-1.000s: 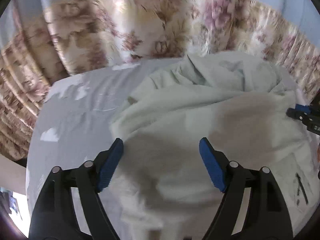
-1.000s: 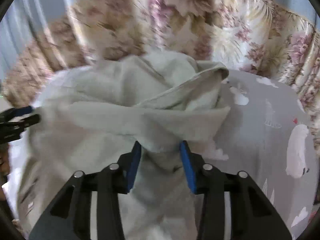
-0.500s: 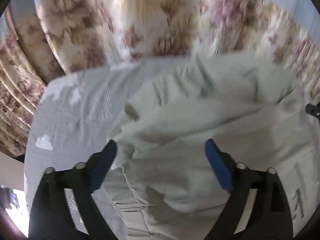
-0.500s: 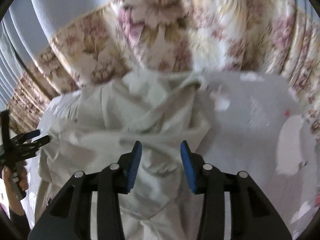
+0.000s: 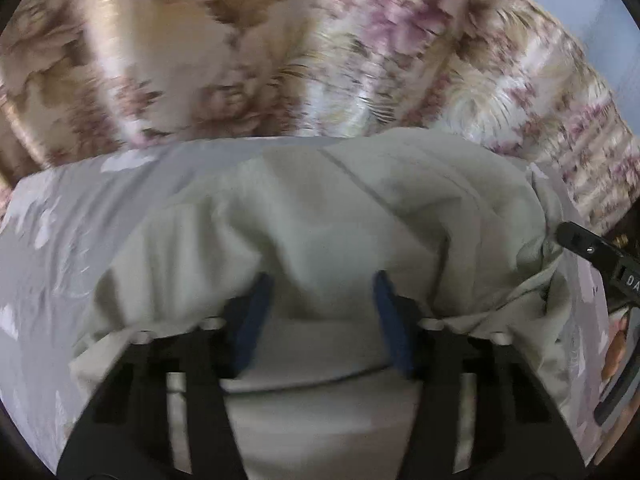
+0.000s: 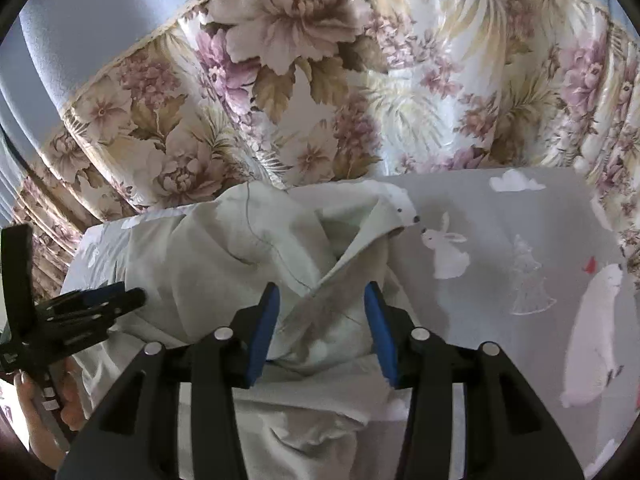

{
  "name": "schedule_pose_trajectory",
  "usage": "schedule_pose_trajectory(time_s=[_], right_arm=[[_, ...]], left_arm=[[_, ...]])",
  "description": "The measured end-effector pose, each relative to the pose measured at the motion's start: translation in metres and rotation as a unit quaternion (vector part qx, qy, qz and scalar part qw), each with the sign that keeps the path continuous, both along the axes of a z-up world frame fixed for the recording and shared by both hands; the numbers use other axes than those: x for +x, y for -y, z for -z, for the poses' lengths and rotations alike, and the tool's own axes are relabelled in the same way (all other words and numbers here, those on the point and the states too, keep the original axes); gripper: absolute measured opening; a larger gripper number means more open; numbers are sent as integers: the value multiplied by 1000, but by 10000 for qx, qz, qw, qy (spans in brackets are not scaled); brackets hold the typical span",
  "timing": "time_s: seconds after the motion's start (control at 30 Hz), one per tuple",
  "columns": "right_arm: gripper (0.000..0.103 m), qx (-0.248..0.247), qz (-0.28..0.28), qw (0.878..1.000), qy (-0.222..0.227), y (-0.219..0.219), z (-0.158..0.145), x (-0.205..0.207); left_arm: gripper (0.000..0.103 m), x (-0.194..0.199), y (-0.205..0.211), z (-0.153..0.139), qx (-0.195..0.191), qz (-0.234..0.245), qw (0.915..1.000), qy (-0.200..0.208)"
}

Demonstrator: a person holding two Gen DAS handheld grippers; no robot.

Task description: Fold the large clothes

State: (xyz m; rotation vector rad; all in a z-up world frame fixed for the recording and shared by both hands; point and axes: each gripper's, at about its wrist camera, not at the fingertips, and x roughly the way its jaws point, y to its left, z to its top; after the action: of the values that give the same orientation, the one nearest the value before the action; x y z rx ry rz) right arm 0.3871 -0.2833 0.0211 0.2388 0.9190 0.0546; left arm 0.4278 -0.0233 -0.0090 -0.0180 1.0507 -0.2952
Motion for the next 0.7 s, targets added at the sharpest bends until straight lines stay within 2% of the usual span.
schedule_pose_trajectory(time_s=[0.03, 0.07, 0.1, 0.13, 0.2, 0.33, 0.5, 0.6, 0.67, 0.7], right_arm=[[41, -45, -34, 10000, 62, -3, 2, 0], [28, -100, -128, 9998, 119, -7, 5, 0], [22, -130, -184, 9996, 173, -10, 7, -1], [19, -197, -201, 9993, 228, -12, 8, -3], [14, -298, -259, 9983, 432, -16, 6, -6], [14, 120, -354, 9961, 801, -18, -14, -6], [14, 528, -794, 9840, 1506, -46, -79, -21], [13, 697, -1139, 9743, 1815, -70, -114, -47], [13, 900, -1314, 9699, 1841, -82, -125, -67], [13, 983, -1459, 9686, 1757, -90, -126, -80]], left_arm=[[28, 2, 10, 1, 81, 125, 9999, 21], [24, 3, 17, 1, 208, 199, 9996, 85], [11, 3, 24, 1, 344, 280, 9989, 164], [2, 4, 28, 1, 449, 346, 9981, 236], [1, 6, 30, -2, 427, 372, 9980, 278], [0, 12, 19, -35, 130, 349, 9984, 432], [0, 12, -3, -98, 31, 272, 9967, 771], [0, -1, -21, -128, 236, 465, 9950, 851], [0, -16, -29, -134, 608, 776, 9916, 841], [4, -30, -33, -130, 949, 1025, 9872, 773]])
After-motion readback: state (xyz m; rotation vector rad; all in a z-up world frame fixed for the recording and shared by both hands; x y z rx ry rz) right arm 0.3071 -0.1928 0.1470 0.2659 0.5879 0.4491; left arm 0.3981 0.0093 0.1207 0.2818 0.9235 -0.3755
